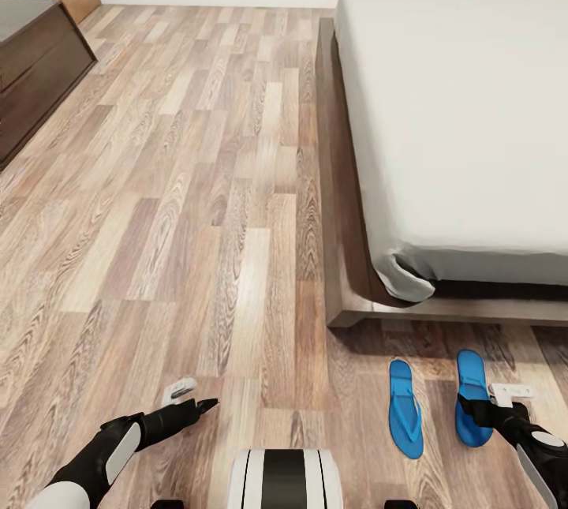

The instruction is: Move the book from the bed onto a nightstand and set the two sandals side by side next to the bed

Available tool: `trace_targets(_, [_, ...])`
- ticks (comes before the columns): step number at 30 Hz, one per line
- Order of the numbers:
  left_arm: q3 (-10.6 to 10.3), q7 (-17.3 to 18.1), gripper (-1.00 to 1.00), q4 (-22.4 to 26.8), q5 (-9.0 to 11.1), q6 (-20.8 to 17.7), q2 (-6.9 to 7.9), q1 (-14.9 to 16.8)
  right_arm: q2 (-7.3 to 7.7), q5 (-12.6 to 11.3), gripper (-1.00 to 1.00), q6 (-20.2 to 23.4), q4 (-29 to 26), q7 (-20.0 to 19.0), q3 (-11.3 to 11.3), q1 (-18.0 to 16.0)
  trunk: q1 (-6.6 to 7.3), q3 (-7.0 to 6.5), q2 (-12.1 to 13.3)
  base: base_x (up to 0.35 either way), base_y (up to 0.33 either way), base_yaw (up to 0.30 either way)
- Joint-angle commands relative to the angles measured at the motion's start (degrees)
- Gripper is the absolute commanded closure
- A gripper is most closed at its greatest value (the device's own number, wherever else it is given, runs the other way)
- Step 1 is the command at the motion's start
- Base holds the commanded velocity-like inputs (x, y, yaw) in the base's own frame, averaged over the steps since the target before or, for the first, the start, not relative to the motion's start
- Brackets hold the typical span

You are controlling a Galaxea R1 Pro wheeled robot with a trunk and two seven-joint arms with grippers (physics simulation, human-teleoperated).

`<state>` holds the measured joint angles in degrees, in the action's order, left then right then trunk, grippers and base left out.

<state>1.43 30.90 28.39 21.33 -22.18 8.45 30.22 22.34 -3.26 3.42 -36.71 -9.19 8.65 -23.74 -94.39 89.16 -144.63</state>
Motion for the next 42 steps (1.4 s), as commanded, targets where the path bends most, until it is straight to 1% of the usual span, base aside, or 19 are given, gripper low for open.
trace_targets(1, [0.15,0.12,-1.00,0.00,0.38,-0.49,-0.02,0.02,-0.01,-0.34,1.00,0.34,-0.12,-0.39,0.23,0.01,0.01,0.03,-0.01,0.000,0.250,0.000])
trace_targets(14, [0.16,0.12,-1.00,0.00,0.43,-0.49,-0.02,0.02,-0.01,-0.35,1.00,0.35,-0.12,-0.37,0.23,0.01,0.01,0.03,-0.01,0.000,0.133,0.000])
trace_targets(21, [0.15,0.12,-1.00,0.00,0.39,-0.49,-0.02,0.02,-0.01,-0.35,1.00,0.36,-0.12,-0.31,0.23,0.01,0.01,0.03,-0.01,0.000,0.020,0.000])
trace_targets(42, [0.15,0.12,-1.00,0.00,0.38,-0.49,-0.02,0.02,-0.01,-0.26,1.00,0.19,-0.14,-0.22,0.23,0.01,-0.53,4.68,-0.29,0.000,0.000,0.000])
